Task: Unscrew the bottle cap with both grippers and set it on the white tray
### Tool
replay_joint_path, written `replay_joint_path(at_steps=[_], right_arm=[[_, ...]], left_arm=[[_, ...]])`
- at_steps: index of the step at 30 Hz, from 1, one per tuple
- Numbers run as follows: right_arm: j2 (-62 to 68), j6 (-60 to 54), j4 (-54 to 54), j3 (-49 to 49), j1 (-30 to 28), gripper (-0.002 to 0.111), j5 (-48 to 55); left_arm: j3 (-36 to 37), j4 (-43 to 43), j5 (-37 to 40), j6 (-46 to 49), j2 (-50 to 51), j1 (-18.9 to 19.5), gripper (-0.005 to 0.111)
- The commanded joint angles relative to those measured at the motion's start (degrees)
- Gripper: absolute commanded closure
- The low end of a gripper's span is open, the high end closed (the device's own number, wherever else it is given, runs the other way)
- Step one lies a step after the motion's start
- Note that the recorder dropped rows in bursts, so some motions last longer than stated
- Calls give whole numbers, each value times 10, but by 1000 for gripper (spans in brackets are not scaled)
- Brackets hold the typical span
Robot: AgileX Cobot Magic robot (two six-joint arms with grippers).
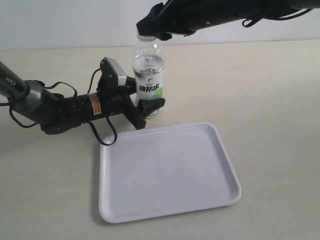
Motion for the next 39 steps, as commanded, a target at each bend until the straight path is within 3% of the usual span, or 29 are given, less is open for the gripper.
replay_joint_path(at_steps=[1,10,20,24,27,30,32,35,38,39], right_arm=[[1,-4,4,-4,1,68,4],[1,-31,-37,-21,1,108,28],[1,-154,-113,-42,1,108,59],[-1,-153,-114,-42,1,107,61],[-22,-116,-114,-42,1,99,59],[-61,12,-149,-42,1,87,35],[-83,157,-204,-42,1,75,31],[-99,458,-434,-73,1,63,88],[-99,614,-620,-137,1,63,207],[-99,624,-637,-154,1,63,232]], left_arm=[[-1,-4,9,1,-5,-3,107],[-1,-4,9,1,-5,-3,107],[-1,-3,9,1,-5,-3,107],[-1,-3,9,1,-5,-3,107],[-1,-3,9,1,-5,-3,107],[-1,-3,9,1,-5,-3,107],[-1,-2,9,1,-8,-3,107],[-1,-1,9,4,-12,-3,107],[-1,0,9,4,-12,-3,107],[-1,0,9,4,-12,-3,107]])
